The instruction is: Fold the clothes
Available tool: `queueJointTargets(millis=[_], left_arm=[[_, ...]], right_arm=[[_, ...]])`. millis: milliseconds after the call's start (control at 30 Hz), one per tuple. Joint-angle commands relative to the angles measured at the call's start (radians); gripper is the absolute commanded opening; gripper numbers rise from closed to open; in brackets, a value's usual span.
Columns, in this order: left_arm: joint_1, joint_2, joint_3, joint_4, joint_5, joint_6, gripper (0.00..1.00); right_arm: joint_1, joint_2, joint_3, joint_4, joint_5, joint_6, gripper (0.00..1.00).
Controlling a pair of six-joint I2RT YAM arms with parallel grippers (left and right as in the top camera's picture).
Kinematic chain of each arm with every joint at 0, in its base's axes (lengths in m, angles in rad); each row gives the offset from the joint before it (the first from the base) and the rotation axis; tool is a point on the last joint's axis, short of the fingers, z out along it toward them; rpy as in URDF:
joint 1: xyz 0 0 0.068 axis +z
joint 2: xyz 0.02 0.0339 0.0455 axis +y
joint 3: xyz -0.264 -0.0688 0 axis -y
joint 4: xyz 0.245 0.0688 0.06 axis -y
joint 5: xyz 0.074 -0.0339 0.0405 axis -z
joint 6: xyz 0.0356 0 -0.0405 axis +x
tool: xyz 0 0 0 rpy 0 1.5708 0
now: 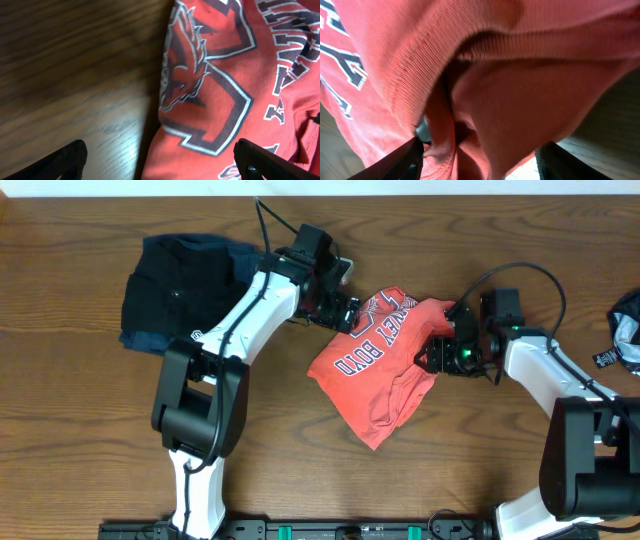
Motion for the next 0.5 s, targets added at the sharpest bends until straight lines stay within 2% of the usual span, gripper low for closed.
queueJointTargets(millis=[0,133,267,467], left_arm=[[-0.002,0.029,-0.005,0.012,0.064,0.063,0.95],[-0.003,0.071,-0.005,0.011,0.184,0.118,0.93],[-0.003,0.088,-0.005,0.011,0.226,0.12,0.73],[-0.003,0.089,-0.005,0.008,0.226,0.12,0.72]], right_arm=[[0.011,-0.012,-0.048,0.05,-0.053,-0.012,0.7],[0.011,-0.012,-0.094,0.093,-0.048,0.015,0.68],[0.006,-0.012,-0.103,0.072,-0.049,0.003,0.65],[-0.037,-0.038,-0.08,0.077,-0.061,-0.005,0.64]])
